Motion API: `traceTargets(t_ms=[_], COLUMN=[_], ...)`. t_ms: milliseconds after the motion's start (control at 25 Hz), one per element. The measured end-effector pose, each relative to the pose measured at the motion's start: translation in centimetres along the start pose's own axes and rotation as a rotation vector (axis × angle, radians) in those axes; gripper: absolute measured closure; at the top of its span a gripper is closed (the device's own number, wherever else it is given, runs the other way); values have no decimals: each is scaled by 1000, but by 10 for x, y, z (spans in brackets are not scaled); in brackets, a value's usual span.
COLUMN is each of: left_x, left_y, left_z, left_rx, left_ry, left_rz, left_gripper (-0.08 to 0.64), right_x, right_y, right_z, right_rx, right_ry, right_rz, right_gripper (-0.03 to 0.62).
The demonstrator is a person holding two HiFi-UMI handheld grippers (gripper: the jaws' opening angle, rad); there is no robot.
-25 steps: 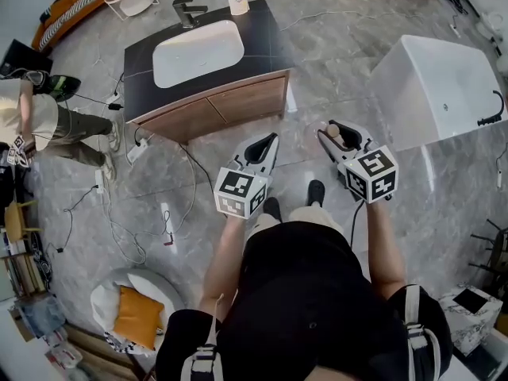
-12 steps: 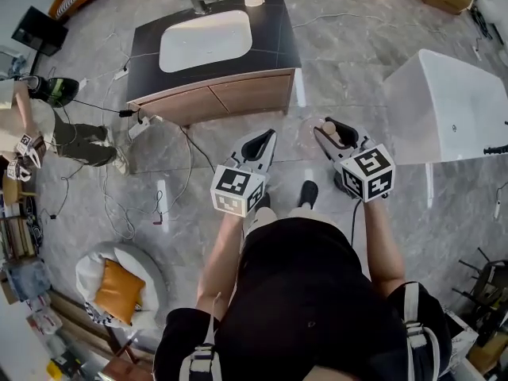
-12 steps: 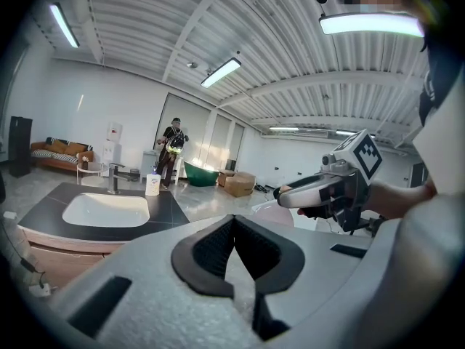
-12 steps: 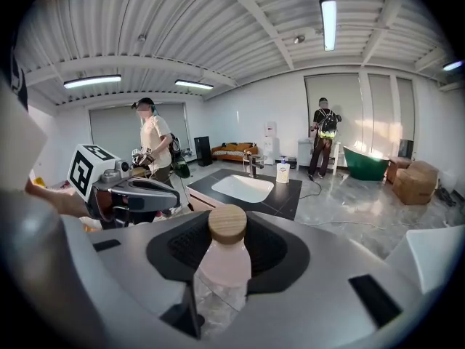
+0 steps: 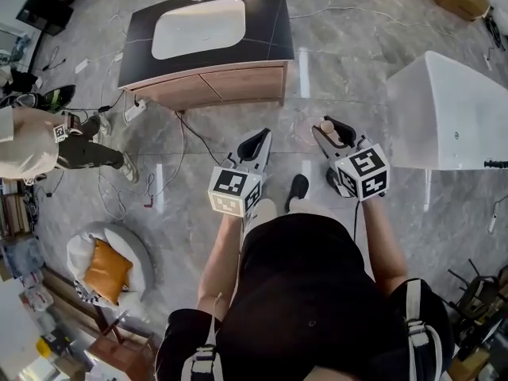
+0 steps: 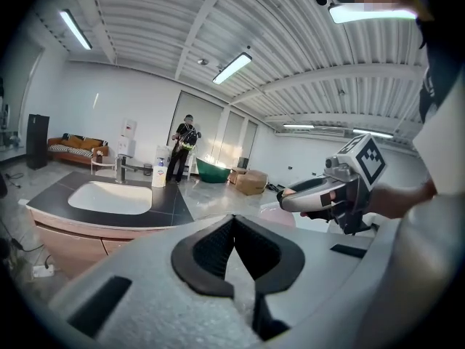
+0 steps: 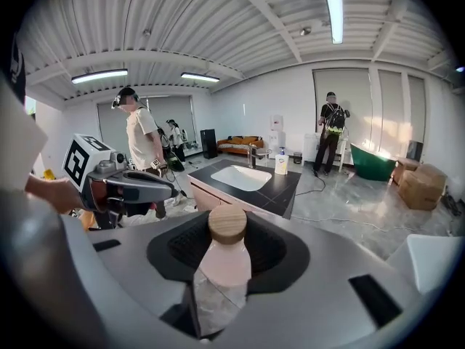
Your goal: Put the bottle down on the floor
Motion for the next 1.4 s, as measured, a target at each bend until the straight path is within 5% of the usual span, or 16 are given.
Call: traceTargets(t_ms=[760,1400], left_x=[52,115], left_y=[51,129], left_z=[-34,42], left_rx=[-25,37], left_ry=[-59,-46], left_rz=[55,76], left_gripper=[541,541], right_x=[12,115], right_y=[72,149], right_z=[-62,-94], right_rx=[29,74], right_ry=[-26,25], right_rz=[71,115], right_gripper=[451,451])
Point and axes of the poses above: the fingertips, and each gripper's own axes: x forward along the fingers, z to its left, y out of its underside, the point moved 8 cm from there along -x, backward along the fingers, and after that the axes turned 12 degrees about -y, right-handed, at the moved point
